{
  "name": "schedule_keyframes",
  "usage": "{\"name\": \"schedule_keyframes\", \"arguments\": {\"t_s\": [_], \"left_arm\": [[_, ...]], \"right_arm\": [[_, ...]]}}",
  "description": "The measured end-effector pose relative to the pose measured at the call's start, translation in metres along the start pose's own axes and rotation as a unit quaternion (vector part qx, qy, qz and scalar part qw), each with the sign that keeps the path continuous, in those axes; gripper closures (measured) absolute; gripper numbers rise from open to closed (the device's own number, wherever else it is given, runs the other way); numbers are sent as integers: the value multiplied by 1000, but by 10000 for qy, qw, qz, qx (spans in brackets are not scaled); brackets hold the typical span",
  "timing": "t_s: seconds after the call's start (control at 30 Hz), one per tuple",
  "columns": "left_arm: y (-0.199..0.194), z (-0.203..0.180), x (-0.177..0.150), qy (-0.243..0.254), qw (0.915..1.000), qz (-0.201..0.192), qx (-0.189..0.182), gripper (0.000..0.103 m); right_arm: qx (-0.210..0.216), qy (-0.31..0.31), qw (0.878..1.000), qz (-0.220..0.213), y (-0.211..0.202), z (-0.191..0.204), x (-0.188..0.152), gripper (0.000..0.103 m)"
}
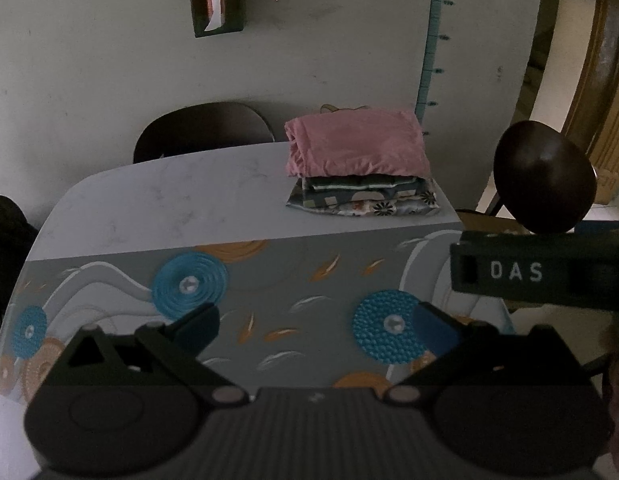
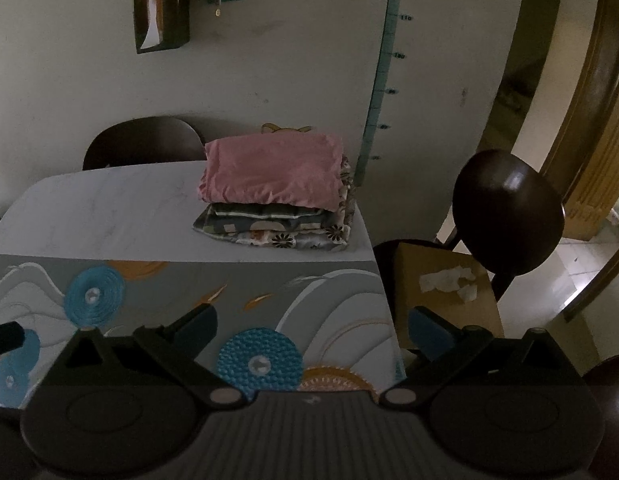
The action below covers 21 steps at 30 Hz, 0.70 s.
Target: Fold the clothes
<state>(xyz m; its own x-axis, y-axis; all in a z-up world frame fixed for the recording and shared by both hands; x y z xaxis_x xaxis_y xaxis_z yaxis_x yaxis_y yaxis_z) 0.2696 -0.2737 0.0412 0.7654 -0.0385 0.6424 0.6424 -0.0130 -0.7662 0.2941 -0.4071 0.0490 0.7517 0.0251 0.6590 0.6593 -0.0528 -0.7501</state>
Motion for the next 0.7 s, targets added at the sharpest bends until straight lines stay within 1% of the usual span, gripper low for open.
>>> {"name": "schedule_keyframes", "arguments": {"t_s": [0.7], "left_arm": [[-9, 3, -5, -47, 10000, -59, 15, 0]], "right_arm": [[32, -54, 10000, 34, -5, 6, 1, 1]]}}
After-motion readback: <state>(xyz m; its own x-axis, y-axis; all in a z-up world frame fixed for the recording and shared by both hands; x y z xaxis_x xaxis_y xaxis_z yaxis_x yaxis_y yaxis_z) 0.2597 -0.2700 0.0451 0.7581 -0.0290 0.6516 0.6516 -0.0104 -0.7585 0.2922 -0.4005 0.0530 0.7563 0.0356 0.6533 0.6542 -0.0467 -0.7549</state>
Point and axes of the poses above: each gripper's, at about its wrist camera, not at the fingertips, and y roughly the way its jaws point, z to its left, x to its top, the point moved 6 cm from there along y, roughly the way its jaws point
